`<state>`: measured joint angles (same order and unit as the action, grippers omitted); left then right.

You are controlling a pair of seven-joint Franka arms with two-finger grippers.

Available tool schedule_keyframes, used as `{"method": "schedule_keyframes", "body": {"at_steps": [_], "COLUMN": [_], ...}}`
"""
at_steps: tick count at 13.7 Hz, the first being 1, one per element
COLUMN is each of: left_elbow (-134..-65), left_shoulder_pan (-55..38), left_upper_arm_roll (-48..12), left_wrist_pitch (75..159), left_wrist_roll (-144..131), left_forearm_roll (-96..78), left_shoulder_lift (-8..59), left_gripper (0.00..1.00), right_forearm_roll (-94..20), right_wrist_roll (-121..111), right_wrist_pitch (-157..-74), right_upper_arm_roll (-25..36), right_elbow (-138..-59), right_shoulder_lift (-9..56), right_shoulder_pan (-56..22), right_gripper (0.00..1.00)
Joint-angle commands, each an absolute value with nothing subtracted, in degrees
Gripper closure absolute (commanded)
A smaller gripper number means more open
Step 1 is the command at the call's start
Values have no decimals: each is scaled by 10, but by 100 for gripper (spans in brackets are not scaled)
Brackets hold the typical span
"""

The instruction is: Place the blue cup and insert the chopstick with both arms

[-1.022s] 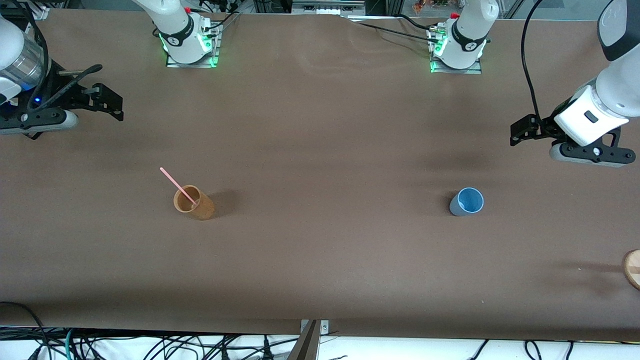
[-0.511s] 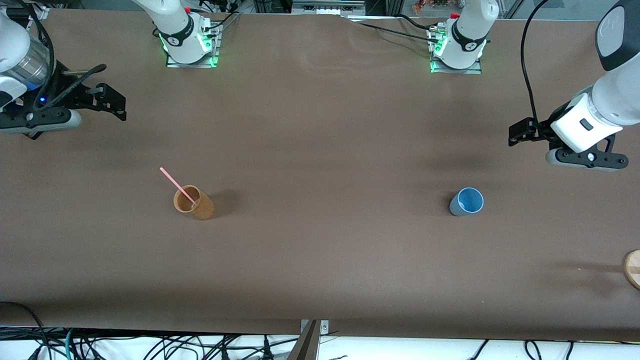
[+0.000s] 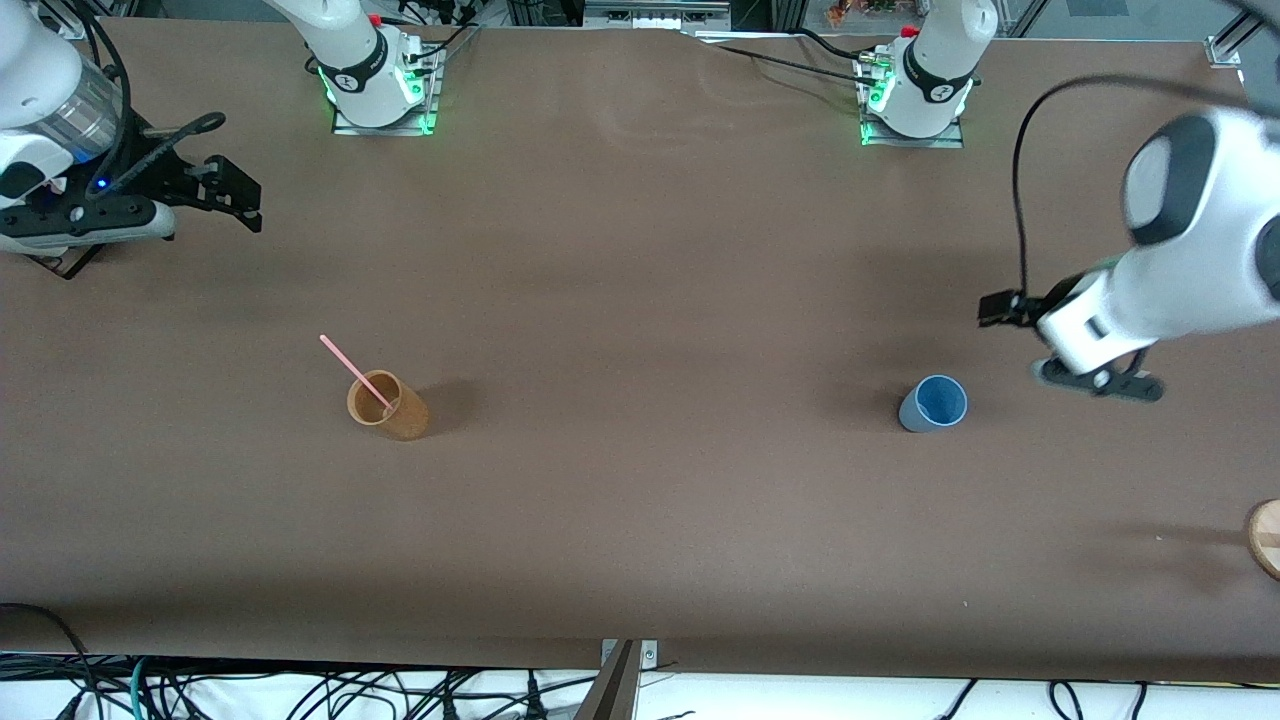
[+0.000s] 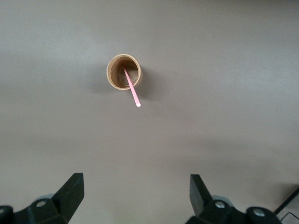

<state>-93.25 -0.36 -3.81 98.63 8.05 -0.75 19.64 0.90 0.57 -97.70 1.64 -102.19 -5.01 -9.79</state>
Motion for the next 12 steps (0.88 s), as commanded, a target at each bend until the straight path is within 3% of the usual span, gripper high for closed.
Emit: {"method": "schedule_keyframes", "body": {"at_steps": [1,5,6,8,9,10,12], "left_elbow": [-910,-918,-918,-918,-916,-914,-909], "left_shoulder_pan": [-2,-2,-1,-1,-1,-4,-8], "left_upper_arm_roll": [-37,-37,-38,-38,-38,-38,-38], "left_wrist_pitch": [1068,1172,1172,1172,1172,1171,1167], "left_wrist_roll": [175,258,271,299,302,302,301], "left_forearm_roll": [9,37,37,35,33,35,35], "left_shoulder_lift": [282,345,353,369,372,371,367], "left_gripper": [0,0,8,64,88,100,100], "right_forearm_roll": [2,4,4,3,4,4,4], "right_wrist_roll": [-18,-32,-44,-65,-68,-69,-91], "right_wrist_pitch": [-1038,-1151,-1174,-1213,-1223,-1235,-1255], "right_upper_arm_roll": [5,-1,-4,-5,-6,-6,-6], "right_elbow": [-1057,-1092,-1092,-1093,-1100,-1107,-1122], "right_shoulder_lift": [-34,26,45,81,90,92,104], "right_shoulder_pan": [-98,-97,-97,-97,-97,-96,-95], "right_gripper": [0,0,0,0,0,0,2]}}
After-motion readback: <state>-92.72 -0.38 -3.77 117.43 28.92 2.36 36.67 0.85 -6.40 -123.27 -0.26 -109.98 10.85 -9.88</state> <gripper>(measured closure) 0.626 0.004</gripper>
